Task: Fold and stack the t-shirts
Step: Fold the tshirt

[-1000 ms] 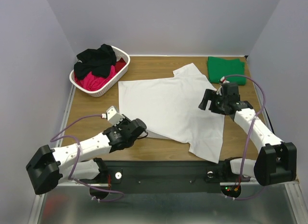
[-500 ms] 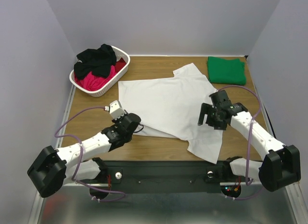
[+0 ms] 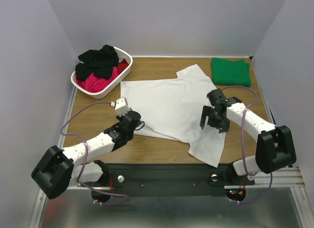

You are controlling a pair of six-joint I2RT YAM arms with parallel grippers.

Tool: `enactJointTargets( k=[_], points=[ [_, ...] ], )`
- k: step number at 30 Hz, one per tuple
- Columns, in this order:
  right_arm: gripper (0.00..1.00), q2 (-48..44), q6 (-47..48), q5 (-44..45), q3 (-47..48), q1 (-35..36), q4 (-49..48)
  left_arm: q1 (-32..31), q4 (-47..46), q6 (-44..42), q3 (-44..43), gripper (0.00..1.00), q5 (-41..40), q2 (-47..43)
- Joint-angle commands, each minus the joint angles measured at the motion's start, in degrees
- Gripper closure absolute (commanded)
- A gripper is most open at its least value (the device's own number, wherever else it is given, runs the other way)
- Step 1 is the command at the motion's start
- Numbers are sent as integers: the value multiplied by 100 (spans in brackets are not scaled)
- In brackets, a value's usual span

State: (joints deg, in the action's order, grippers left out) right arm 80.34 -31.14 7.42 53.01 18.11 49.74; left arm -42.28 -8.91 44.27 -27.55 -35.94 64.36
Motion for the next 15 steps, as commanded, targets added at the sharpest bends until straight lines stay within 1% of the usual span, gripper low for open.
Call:
enactJointTargets(
  k=[1,15],
  points=[
    [5,227,-24,531,332,52,-587,106,-348,-252,162,100,96,-11],
    [3,1528,196,831,684,52,-1519,545,-726,-366,188,100,439,279]
  ],
)
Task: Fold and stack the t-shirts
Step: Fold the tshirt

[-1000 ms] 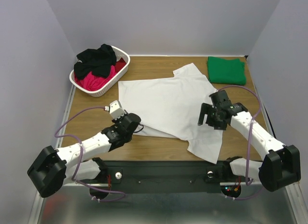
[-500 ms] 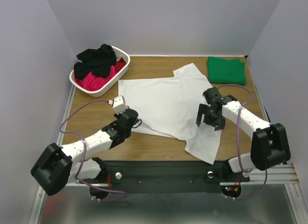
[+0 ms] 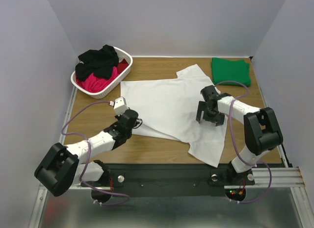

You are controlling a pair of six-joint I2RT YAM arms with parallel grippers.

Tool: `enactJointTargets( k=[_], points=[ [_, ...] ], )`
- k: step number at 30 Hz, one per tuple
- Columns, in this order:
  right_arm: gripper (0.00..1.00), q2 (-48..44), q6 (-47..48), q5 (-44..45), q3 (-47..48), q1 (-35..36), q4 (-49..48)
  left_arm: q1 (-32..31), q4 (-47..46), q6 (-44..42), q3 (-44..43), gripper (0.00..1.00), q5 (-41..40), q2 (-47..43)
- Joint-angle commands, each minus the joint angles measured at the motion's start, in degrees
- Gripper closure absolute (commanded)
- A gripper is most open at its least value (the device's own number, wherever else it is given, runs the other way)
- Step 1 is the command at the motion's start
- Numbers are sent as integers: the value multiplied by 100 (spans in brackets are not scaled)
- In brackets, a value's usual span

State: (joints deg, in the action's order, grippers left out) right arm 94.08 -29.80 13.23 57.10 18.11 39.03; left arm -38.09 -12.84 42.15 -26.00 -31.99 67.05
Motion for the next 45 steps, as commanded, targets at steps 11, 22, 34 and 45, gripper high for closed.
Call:
enactJointTargets(
  k=[11,22,34,45],
  points=[
    [3,743,-43,-5,415,52,-975,618,-597,-409,-107,100,289,274],
    [3,226,273,162,680,131,-915,847,-658,-603,-397,100,421,520],
    [5,-1006,54,-460,161,395,1387,943,-588,-673,-450,100,597,476],
    [14,-1059,-289,-1253,-542,562,2126,996,-711,-682,-432,100,712,511]
  ],
)
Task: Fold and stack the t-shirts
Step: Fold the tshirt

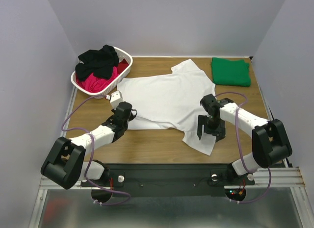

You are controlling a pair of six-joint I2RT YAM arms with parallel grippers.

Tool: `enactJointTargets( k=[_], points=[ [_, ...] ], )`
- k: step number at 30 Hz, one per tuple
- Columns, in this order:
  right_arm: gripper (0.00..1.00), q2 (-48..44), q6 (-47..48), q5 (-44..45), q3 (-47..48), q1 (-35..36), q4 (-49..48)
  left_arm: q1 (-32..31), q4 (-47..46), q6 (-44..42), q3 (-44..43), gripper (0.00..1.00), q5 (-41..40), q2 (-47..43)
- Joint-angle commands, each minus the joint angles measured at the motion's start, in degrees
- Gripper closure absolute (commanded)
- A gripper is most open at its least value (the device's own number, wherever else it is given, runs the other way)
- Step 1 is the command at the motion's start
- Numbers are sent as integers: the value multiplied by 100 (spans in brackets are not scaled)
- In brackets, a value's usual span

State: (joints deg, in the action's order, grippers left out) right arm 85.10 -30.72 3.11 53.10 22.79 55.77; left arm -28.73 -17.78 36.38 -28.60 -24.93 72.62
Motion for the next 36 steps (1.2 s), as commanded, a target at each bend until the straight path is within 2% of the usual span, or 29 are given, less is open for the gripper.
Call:
enactJointTargets(
  k=[1,10,19,24,32,36],
  points=[
    [15,-178,-232,-259,-194,164,461,61,-217,-114,-164,100,14,-55],
    [24,-398,-768,-514,-853,577,-40,105,-226,-131,-146,100,32,-37],
    [34,-574,-1041,-206,-1188,710,-347,157,-252,-114,-84,100,50,-29],
    [48,-644,-1182,-171,-1398,718,-742,166,-261,-114,-67,100,84,-37],
    [61,-688,-1235,-250,-1663,762,-910,184,-235,-114,-40,100,58,-64],
    [78,-767,-1208,-241,-1602,780,-805,184,-226,-114,-32,100,76,-73]
  ],
)
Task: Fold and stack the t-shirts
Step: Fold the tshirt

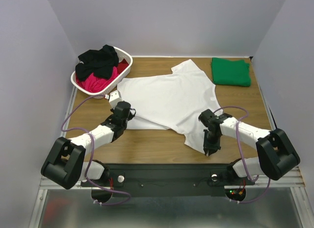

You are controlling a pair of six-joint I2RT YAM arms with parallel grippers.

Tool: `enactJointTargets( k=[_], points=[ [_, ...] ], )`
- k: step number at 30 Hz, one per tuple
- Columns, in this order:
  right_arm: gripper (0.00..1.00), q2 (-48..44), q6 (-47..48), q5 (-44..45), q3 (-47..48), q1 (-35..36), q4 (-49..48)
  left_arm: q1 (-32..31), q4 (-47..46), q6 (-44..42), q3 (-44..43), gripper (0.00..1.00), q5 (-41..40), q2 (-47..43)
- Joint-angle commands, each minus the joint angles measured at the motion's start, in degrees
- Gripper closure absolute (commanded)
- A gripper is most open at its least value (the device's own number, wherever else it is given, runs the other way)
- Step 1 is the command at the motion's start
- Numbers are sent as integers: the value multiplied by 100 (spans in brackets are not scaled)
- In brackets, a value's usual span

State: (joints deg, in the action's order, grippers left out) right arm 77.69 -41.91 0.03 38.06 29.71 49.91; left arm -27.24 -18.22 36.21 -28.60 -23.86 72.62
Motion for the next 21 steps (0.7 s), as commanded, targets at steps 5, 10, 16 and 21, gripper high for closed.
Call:
enactJointTargets(
  k=[5,10,16,21],
  points=[
    [100,-17,-2,163,183,201,80,44,-59,-87,-14,100,-57,-239],
    [100,-17,78,401,754,298,432,35,204,18,73,100,48,-617],
    [100,141,218,954,1563,298,608,44,530,97,188,100,75,-1136],
    [99,378,315,1385,2064,298,494,44,662,44,162,100,-93,-1136]
  ],
)
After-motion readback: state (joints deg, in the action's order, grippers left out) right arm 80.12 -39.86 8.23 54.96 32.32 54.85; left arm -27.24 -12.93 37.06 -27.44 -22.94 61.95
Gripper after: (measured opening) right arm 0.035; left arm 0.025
